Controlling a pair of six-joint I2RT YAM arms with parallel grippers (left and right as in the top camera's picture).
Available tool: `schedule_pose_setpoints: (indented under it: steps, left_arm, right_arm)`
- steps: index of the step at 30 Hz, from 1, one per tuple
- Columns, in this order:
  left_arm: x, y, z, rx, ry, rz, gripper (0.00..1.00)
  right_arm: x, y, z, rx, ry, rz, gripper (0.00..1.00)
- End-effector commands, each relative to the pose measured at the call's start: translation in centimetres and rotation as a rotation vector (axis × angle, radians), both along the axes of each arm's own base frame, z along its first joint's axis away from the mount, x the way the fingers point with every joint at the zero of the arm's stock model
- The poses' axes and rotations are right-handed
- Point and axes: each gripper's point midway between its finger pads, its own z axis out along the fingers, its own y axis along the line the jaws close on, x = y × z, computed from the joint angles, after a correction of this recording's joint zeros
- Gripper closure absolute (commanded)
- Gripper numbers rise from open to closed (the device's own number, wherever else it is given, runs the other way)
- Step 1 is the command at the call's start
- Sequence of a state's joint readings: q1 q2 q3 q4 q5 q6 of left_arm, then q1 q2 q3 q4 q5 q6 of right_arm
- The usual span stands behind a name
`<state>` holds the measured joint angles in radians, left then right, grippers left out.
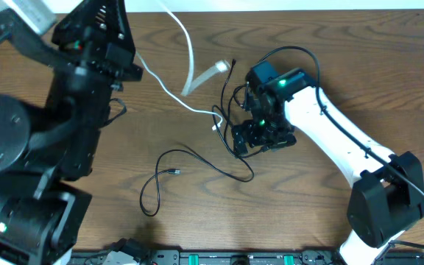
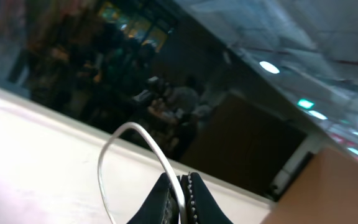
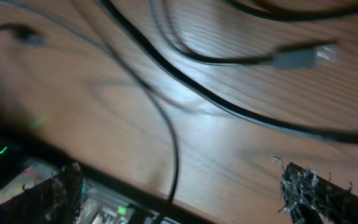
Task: Untangle cables
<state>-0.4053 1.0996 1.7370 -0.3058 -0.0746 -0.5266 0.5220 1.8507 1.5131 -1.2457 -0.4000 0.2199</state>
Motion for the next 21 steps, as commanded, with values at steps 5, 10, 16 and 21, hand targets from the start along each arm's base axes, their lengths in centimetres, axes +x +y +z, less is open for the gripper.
schedule_pose_setpoints:
  steps: [5,10,16,21]
  left_arm:
    - [1.8,-3.8,-1.2,0.016,0.045,-0.173,0.92]
    - [4.1,-5.1,-2.1,0.01,0.065,-0.196,0.92]
    - [2.6,-3.8,3.6,-0.124,-0.137,-0.202,0.92]
    - [1.2,-1.1,5.1,-0.138,-0.182,-0.142,0.93]
  right_arm:
    - [-4.4,8.2,6.8,0.648,0.116,0.265,0.01]
    - [-5.1,8.5,6.2,0.614,0.107,0.296,0.01]
    - [-5.5,7.6,2.9,0.373,0.084,0.275,0.01]
    - [-5.0,6.4,0.6,0.191,0.045,0.22,0.01]
